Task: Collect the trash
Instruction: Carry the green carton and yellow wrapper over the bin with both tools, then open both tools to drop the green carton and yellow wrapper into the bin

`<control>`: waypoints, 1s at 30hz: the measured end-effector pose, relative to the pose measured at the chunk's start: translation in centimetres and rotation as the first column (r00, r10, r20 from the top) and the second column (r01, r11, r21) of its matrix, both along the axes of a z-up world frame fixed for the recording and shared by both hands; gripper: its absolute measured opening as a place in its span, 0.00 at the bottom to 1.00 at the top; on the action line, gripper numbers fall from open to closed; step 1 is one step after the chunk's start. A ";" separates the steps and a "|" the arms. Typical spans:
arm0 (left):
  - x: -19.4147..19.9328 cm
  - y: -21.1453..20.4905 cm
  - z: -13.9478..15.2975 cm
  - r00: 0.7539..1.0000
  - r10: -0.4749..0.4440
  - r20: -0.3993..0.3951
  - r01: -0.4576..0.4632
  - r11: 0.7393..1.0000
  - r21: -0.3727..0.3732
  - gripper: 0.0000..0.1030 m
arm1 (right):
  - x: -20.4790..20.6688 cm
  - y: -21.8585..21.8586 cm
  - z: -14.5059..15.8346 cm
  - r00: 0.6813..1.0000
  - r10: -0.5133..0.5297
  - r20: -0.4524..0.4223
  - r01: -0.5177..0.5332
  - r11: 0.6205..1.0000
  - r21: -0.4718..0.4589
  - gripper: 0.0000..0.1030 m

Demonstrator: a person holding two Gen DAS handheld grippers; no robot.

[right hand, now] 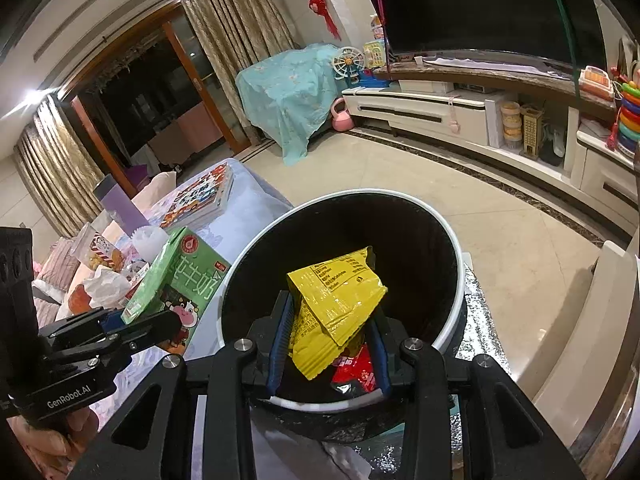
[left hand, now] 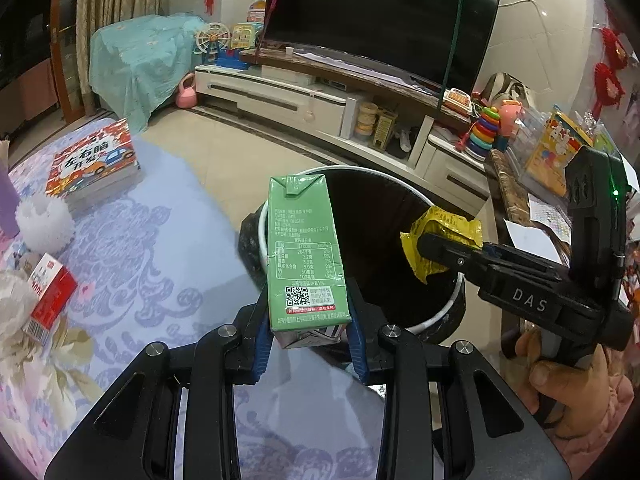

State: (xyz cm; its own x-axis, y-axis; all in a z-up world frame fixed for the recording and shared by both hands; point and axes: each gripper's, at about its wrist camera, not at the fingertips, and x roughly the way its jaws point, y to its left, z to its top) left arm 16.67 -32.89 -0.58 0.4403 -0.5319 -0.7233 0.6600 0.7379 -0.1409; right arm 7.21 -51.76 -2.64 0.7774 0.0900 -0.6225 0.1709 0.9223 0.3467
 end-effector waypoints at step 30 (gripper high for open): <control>1.6 -4.2 -1.4 0.998 -0.024 -0.050 0.027 0.999 0.044 0.30 | 1.5 -1.6 -0.1 0.999 0.006 -0.041 -0.006 1.000 -0.002 0.38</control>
State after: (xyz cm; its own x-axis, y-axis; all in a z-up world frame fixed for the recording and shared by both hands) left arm 18.27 -37.05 -1.98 0.3900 -0.5089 -0.7674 0.6717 0.7273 -0.1410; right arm 8.69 -53.38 -2.71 0.7504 0.0931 -0.6544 0.1793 0.9242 0.3372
